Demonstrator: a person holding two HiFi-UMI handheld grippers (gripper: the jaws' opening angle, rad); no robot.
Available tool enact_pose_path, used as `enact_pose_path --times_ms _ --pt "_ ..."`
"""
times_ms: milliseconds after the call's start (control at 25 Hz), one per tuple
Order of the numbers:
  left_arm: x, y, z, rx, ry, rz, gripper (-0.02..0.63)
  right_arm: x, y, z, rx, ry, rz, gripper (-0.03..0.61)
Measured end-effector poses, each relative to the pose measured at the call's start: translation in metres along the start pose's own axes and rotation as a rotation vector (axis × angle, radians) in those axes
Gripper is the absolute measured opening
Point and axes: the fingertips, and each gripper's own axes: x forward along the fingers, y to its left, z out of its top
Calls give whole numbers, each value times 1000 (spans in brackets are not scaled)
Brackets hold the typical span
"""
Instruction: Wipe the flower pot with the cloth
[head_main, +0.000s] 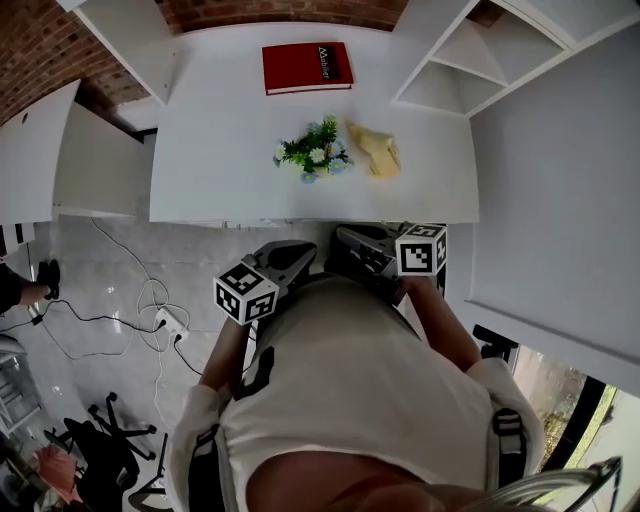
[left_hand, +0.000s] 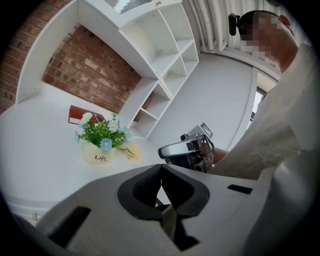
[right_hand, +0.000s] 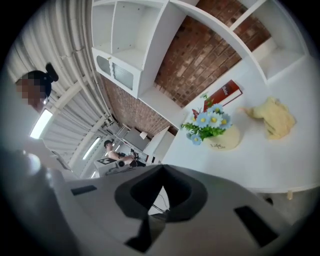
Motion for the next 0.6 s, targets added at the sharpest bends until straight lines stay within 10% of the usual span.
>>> enact_pose_path --times_ms 440,520,600 --pt "40 18 29 -8 54 87 20 -61 -122 96 -363 74 -380 21" --pt "46 20 32 -14 65 106 20 -63 -144 107 -384 89 -420 167" --pt "51 22 37 -41 53 120 20 -63 -167 116 -391 102 -452 179"
